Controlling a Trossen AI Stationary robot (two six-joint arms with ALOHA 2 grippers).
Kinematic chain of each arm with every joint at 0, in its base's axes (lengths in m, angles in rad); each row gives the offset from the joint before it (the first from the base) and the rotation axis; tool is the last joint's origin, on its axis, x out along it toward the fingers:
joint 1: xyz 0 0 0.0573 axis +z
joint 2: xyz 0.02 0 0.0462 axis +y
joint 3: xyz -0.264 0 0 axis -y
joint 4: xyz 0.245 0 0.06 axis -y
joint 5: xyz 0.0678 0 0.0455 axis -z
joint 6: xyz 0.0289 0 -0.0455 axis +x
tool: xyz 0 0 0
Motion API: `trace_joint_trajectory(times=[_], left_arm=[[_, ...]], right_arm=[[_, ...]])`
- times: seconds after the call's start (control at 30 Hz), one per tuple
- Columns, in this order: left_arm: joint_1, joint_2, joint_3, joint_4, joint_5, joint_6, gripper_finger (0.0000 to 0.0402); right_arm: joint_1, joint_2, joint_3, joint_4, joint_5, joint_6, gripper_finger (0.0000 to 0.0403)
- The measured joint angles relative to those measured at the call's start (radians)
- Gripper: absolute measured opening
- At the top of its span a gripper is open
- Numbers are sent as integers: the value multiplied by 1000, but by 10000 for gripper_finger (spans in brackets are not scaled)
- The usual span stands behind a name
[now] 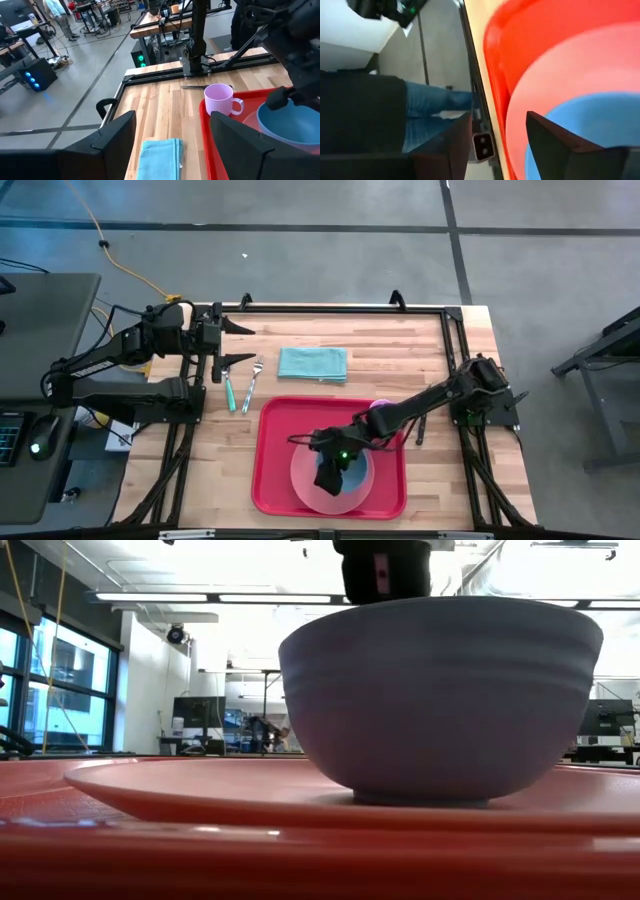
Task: Set up tray
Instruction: Put the blue napkin on the tray to the left of the pink plate
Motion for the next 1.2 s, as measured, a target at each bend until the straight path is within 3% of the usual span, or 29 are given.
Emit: trace_joint_trajectory(times=[0.43,0.67,0.9,1.2], left_arm=[[0,0,0,0,8,0,287],[0,0,0,0,8,0,287],[0,18,0,-19,8,0,287],[0,28,0,-53,-4,-18,287]], right_arm=[[-136,-104,0,-10,145,-202,150],[-211,-203,0,-134,165,-329,149],[-304,-419,0,-382,294,-480,149],[-438,-809,2,-622,409,-617,149]])
